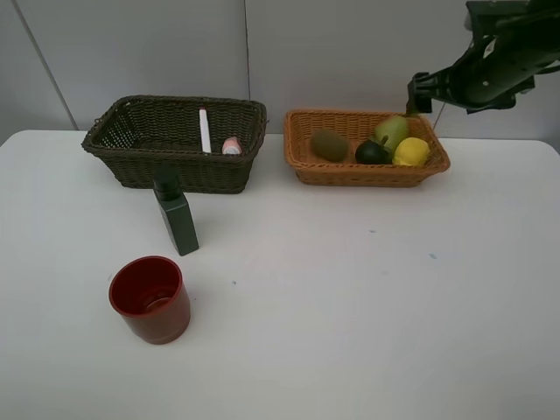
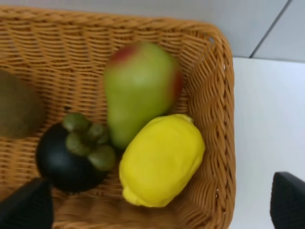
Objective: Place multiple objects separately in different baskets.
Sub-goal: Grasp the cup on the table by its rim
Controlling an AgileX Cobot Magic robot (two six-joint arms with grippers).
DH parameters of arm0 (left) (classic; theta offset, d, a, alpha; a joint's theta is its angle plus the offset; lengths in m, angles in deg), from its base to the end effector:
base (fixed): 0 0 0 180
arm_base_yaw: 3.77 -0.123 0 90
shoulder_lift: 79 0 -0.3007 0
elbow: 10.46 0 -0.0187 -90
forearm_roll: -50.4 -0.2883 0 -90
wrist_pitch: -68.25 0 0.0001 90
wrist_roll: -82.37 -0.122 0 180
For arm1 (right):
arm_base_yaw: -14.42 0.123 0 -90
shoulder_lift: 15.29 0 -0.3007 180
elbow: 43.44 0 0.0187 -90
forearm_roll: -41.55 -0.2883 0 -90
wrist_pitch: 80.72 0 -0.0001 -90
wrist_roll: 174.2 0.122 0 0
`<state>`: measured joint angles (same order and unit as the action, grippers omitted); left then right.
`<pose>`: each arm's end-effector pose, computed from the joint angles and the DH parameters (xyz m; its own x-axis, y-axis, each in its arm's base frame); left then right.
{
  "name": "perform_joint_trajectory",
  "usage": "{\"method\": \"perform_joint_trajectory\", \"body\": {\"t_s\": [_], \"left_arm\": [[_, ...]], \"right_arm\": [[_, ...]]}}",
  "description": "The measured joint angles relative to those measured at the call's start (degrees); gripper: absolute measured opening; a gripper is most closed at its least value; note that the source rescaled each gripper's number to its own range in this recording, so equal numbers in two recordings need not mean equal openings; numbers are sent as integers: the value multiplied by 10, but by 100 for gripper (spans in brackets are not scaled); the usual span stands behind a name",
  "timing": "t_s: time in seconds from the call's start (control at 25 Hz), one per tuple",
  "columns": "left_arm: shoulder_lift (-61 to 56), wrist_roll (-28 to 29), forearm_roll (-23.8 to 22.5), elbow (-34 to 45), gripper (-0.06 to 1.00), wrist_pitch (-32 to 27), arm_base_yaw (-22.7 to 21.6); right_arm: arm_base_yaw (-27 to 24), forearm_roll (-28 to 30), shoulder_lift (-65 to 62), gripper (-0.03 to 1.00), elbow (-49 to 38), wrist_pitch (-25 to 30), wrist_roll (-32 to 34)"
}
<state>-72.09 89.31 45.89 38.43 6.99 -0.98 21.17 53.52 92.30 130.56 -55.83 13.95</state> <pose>0.0382 0.0066 0.2814 -0.4506 -0.0611 -0.8906 -0.0504 0.9978 -0.0429 0.4420 0.0416 0.2210 -0.7344 -0.1348 -0.6652 -0.0943 0.9908 -0.0967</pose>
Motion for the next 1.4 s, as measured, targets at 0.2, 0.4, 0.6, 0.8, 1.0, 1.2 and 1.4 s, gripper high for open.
{"method": "perform_joint_trajectory", "body": {"t_s": [0.2, 0.4, 0.6, 0.8, 1.0, 1.2, 1.4], "left_arm": [[0, 0, 0, 0, 93, 0, 0], [0, 0, 0, 0, 93, 0, 0], [0, 0, 0, 0, 93, 0, 0], [0, 0, 0, 0, 93, 0, 0], [0, 0, 0, 0, 93, 0, 0], [0, 0, 0, 0, 93, 0, 0], [0, 0, 0, 0, 93, 0, 0]], "right_arm": [[11, 1, -57, 100, 0, 61, 0], [20, 9, -140, 100, 0, 145, -6], [21, 19, -259, 100, -27, 196, -28], [21, 33, -411, 100, -122, 203, -30], [21, 34, -571, 100, -213, 217, -30], [21, 32, -730, 100, -274, 274, -41], [23, 14, -840, 100, -299, 369, -49]]}}
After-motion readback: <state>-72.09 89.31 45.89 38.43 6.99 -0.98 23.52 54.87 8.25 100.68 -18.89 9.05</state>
